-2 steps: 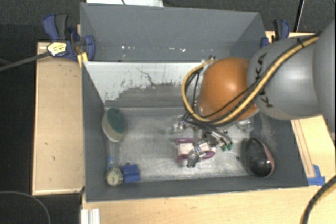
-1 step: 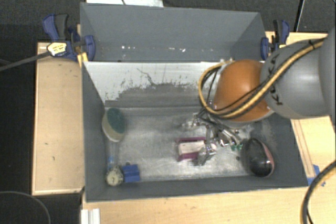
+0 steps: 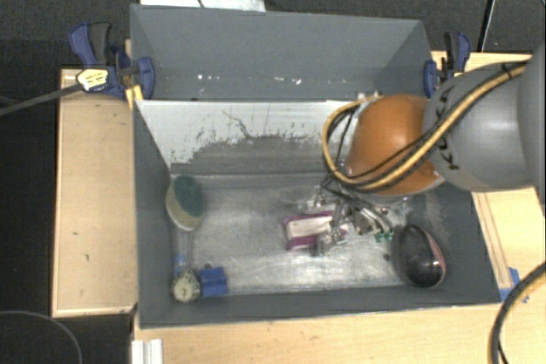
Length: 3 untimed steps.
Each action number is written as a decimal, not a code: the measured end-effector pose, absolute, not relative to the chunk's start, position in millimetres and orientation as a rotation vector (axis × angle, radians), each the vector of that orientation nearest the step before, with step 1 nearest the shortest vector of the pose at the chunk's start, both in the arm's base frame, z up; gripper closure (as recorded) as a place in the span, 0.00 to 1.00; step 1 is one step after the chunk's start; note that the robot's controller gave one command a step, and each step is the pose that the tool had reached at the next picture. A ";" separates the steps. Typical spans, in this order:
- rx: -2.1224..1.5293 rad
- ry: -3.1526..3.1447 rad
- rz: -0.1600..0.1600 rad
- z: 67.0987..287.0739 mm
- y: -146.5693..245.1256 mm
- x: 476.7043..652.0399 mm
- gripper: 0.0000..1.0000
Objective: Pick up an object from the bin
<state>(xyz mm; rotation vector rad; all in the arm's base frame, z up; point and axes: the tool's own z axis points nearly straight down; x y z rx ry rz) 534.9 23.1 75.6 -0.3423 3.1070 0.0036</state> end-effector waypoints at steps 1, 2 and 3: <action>-0.287 3.119 -0.001 186.8 16.9 536.5 1.00; -0.688 3.067 -0.001 183.2 -17.7 497.9 1.00; -0.679 3.057 -0.004 270.9 -22.6 498.1 1.00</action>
Offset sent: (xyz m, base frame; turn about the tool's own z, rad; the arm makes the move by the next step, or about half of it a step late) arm -0.0004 -0.0061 0.1066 0.0375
